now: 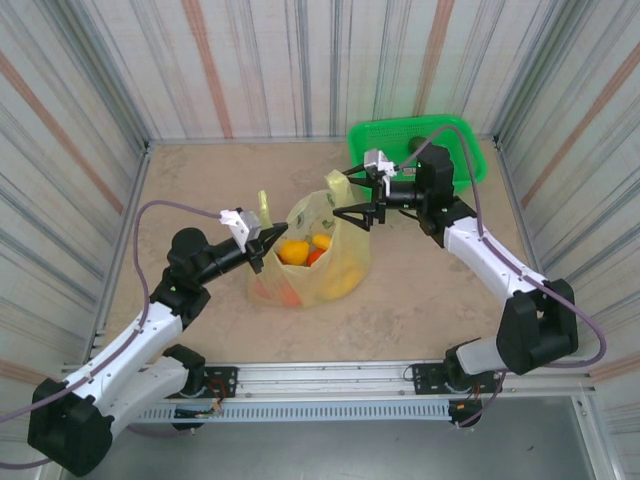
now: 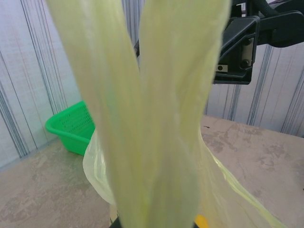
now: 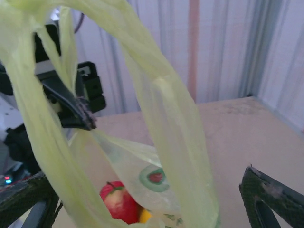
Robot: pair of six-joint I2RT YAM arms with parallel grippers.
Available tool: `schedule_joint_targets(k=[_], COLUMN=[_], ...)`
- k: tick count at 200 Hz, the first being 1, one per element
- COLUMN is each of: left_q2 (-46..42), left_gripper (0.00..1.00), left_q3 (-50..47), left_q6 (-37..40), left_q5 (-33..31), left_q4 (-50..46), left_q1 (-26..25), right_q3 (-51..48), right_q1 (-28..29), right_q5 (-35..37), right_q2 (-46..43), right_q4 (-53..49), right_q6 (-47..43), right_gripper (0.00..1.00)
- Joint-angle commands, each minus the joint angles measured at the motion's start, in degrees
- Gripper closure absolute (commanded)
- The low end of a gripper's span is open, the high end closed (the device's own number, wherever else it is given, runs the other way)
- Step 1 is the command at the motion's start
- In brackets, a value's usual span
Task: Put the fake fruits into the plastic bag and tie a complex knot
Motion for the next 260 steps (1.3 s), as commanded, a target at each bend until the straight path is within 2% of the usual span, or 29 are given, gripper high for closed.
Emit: schedule_joint_targets(k=[1,30,77,90,100,114,125,141,176,204,236,260], left_q2=[-0.43,0.02,-0.59,-0.42,-0.24,-0.07,-0.06,-0.15,1.13,5.59,11.61,13.78], left_gripper=[1.0,1.0,1.0,1.0,1.0,1.0,1.0,1.0,1.0,1.0,1.0,1.0], left_q3=[1.56,1.59,1.55,1.64,1.72,1.98,2.45,3.93,10.77,20.22,26.83,27.7], left_q6=[0.22,-0.05,-0.1,-0.11,-0.21,-0.17,0.32,1.08,2.04,2.82,1.14,0.96], left_q5=[2.25,2.9,2.42,2.46,2.54,2.51,2.2,0.84,-4.42,-5.3,-2.9,-0.8], left_q4=[2.77,3.22,3.16,3.25,3.26,2.68,1.32,-2.4,-17.99,-33.88,-45.26,-47.31], left_q1=[0.06,0.06,0.06,0.06,0.06,0.04,0.15,0.15,-1.32,-3.44,-3.45,-3.44], right_q3=[3.4,5.28,0.17,-0.93,-1.51,-1.8,-2.17,-2.82,-3.46,-5.95,-8.34,-7.61], right_q1=[0.88,1.73,3.58,3.22,3.13,3.19,3.34,4.0,11.81,17.39,21.29,22.52], right_q5=[-5.93,-4.09,1.13,1.66,1.8,2.11,3.12,6.44,27.67,41.09,48.46,51.43], right_q2=[1.74,4.58,2.63,2.84,3.18,3.46,2.72,0.33,-6.06,-9.15,-10.33,-9.67], right_q4=[-1.31,-0.56,2.58,4.07,5.58,7.24,7.37,6.32,-5.89,-6.03,-5.76,-7.04], right_q6=[1.69,1.75,-1.83,-1.66,-0.69,0.81,0.84,0.28,-12.46,-16.43,-20.72,-20.96], right_gripper=[0.01,0.0,0.09,0.15,0.24,0.44,0.64,1.0,1.0,1.0,0.98,1.0])
